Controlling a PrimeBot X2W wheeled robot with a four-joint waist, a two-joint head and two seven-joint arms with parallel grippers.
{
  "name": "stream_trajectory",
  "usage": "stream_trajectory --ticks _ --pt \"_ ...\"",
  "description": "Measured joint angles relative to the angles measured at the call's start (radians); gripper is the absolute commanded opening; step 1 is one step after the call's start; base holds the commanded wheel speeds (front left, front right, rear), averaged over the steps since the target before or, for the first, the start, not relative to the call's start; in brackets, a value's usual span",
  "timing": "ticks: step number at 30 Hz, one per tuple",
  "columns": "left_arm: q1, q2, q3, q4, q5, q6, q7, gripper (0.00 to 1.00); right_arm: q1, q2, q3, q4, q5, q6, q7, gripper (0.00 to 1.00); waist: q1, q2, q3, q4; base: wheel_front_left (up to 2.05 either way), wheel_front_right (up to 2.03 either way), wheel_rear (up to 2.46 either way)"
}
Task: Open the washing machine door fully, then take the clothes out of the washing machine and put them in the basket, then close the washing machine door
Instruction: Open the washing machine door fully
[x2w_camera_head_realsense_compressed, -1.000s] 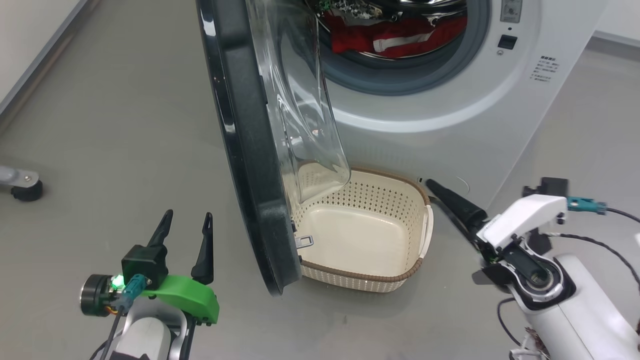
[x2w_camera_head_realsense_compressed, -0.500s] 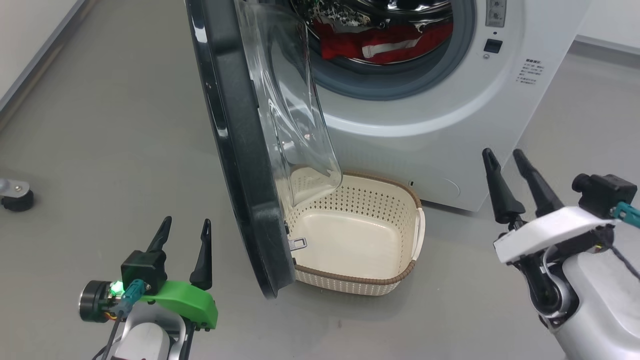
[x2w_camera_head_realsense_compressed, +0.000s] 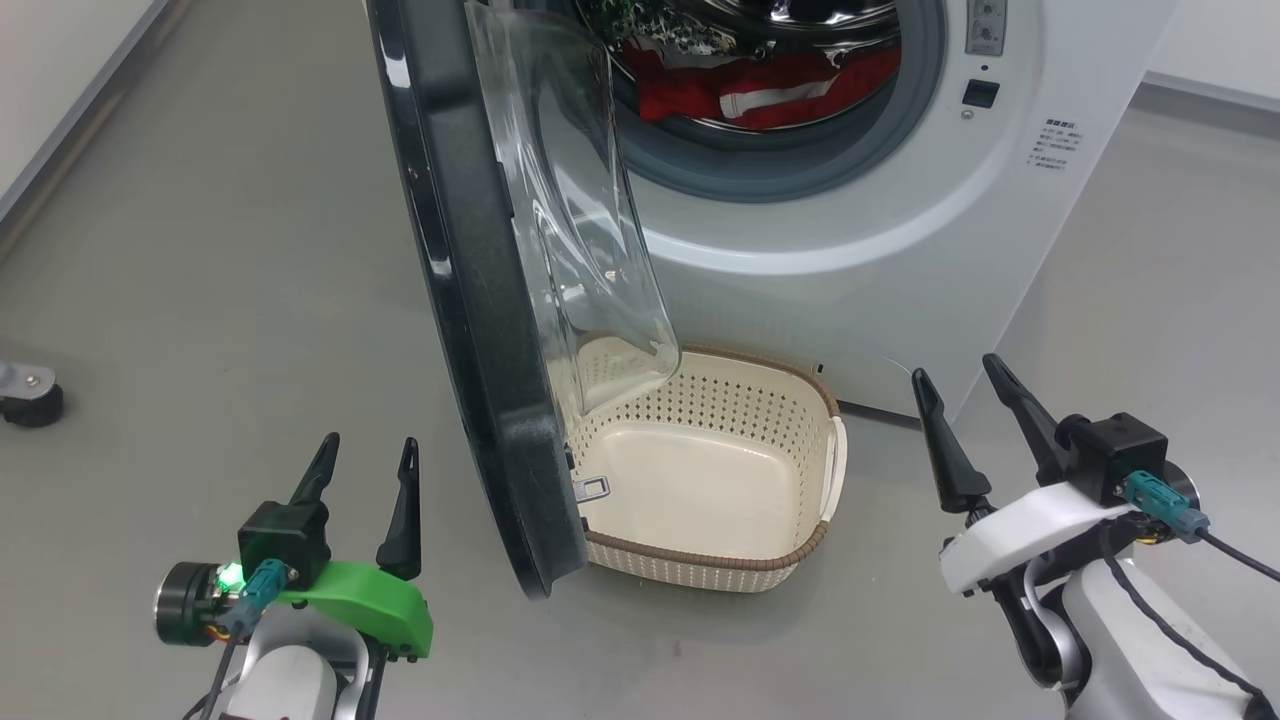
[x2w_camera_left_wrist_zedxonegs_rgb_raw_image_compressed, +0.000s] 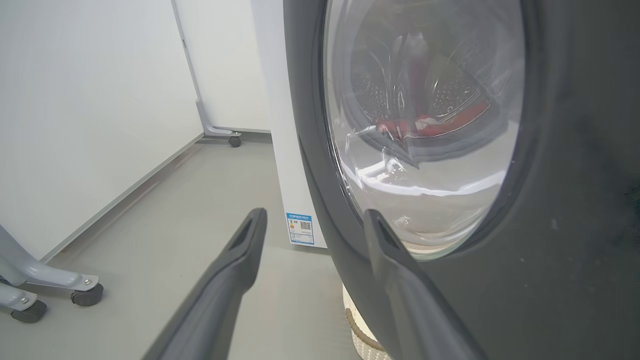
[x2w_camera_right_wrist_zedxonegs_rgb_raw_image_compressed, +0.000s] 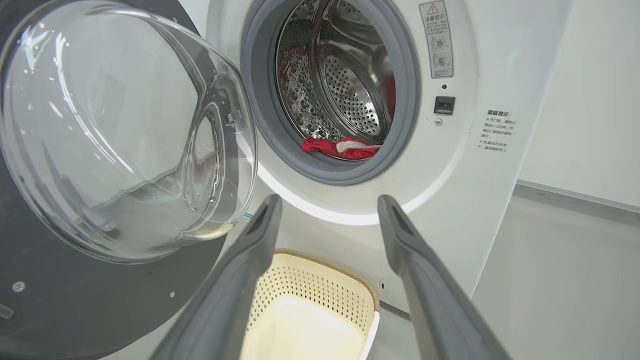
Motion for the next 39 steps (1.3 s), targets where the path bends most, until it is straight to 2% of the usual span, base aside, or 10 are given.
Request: stream_trajectory --ticks 4,16,32,39 --pt "0.0 0.0 0.0 0.0 -0.005 0.0 0.0 1.0 0.001 0.033 -0.035 -0.021 -0.038 -0.021 0.0 1.0 0.0 0.0 0.002 -0.003 0.0 0.0 0.0" --pt "0.002 0.0 0.0 0.0 -0.006 0.0 0.0 1.0 0.039 0.072 -0.094 -0.025 -0.117 -0.029 0.0 1.0 0.0 0.0 0.007 -0.004 0.0 0.0 0.0" --pt "0.003 -0.001 -0.001 0.001 -0.008 0.0 0.0 1.0 0.065 0.122 -0.156 -0.025 -0.171 -0.026 0.0 1.0 0.0 0.0 0.007 0.0 0.0 0.0 0.0" --pt "0.003 -0.002 -0.001 0.001 -0.008 0.0 0.0 1.0 0.07 0.143 -0.178 -0.023 -0.188 -0.009 0.0 1.0 0.0001 0.0 0.008 0.003 0.0 0.0 0.0"
